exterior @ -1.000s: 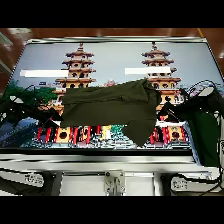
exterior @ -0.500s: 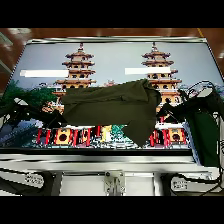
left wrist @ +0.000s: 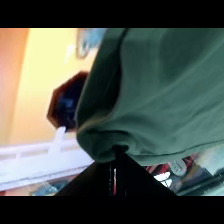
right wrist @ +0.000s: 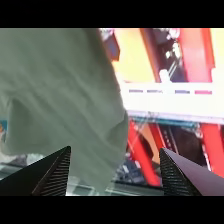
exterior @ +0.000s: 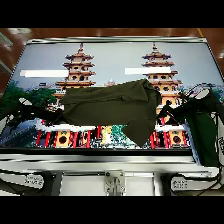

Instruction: Fold the shirts.

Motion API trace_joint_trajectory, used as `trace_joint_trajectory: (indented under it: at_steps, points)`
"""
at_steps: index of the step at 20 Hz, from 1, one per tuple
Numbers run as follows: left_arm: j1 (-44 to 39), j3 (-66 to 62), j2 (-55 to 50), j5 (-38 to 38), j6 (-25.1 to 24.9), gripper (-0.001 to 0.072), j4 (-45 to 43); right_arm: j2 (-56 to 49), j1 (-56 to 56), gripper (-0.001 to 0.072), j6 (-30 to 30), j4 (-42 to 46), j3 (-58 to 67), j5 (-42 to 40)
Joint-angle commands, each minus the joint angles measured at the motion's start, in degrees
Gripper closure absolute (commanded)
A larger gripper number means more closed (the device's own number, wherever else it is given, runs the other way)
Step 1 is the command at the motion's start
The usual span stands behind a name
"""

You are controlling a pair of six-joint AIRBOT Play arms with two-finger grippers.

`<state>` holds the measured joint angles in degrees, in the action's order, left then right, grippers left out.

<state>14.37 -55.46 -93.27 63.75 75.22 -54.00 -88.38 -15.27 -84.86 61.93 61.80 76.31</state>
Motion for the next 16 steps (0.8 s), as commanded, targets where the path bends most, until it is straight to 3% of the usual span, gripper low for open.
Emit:
trace_joint_trajectory:
  at_steps: [1, 3, 8, 11, 14, 15, 16]
  points:
    - [0.02, -0.09, 2.73, -0.09, -1.6, 0.0667, 0.02, -4.24, 1.16, 0.0046, -1.05, -0.59, -0.13, -3.48]
    - [0.02, -0.09, 4.57, -0.07, -1.77, 0.0667, 0.02, -6.34, 3.13, 0.0158, -1.16, -0.42, -0.13, -6.93]
    - [0.02, -0.37, 8.63, -0.28, -2.4, 0.0667, 0.02, -7.41, 4.79, 0.0172, -1.92, -4.7, -0.09, -14.29]
    - [0.02, -2.03, 8.7, -0.31, -2.34, 0.0667, 0.07, -7.41, 5.75, 0.017, -0.15, -8.0, -0.09, -12.59]
    - [0.0, -2.95, 8.72, -0.09, -1.44, 0.0667, 0.09, -7.41, 8.72, 0.0171, -0.92, -3.54, -0.09, -11.34]
    - [0.0, -3.17, 8.72, 0.28, -1.46, 0.0667, 0.09, -7.41, 9.51, 0.0201, -1.03, -2.82, -0.09, -11.19]
    - [0.02, -3.5, 8.72, 0.87, -1.46, 0.0667, 0.09, -7.39, 10.03, 0.0413, -1.01, -2.6, -0.09, -10.78]
